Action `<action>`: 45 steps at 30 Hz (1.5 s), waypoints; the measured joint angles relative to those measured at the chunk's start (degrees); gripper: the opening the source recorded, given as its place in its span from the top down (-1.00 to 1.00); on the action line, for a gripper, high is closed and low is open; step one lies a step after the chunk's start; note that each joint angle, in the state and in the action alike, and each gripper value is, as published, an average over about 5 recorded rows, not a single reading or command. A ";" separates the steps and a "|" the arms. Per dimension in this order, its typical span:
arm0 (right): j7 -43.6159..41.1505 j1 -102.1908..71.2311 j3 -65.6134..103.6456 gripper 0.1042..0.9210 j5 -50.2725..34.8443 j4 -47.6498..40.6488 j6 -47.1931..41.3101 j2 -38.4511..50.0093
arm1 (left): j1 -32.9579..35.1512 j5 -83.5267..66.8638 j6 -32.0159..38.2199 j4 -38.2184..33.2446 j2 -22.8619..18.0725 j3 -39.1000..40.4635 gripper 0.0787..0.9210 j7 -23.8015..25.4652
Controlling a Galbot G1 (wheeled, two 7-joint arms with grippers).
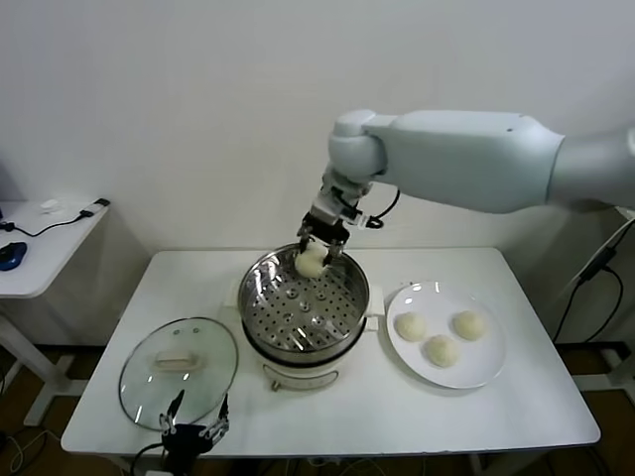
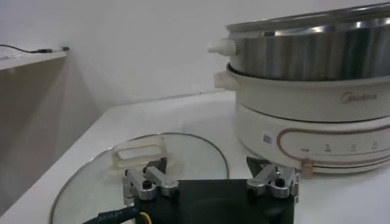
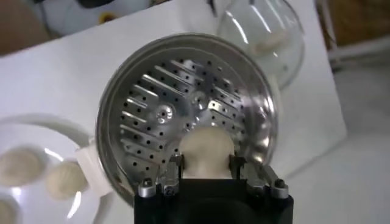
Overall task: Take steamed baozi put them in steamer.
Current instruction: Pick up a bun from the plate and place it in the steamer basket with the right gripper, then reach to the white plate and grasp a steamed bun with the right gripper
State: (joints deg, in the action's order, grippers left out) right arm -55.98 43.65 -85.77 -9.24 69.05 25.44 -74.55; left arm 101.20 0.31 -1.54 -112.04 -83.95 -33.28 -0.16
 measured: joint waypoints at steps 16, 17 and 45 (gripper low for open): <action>5.27 -14.91 8.06 -0.03 19.13 -15.62 13.06 -4.52 | -0.17 0.79 -0.11 0.55 -0.58 0.16 -0.77 -0.30; 5.57 -15.47 8.48 -0.03 19.71 -16.49 13.49 -4.81 | -0.25 0.79 -0.09 0.67 -0.58 0.15 -0.77 -0.39; -0.24 -0.06 -2.97 -0.76 -7.17 -12.57 5.80 2.90 | -0.04 0.81 0.22 0.22 -0.76 0.64 -0.77 -1.03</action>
State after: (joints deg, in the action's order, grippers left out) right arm -56.22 43.59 -88.74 -16.41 56.48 31.24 -71.65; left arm 101.16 1.12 -1.32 -111.82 -84.71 -32.63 -1.19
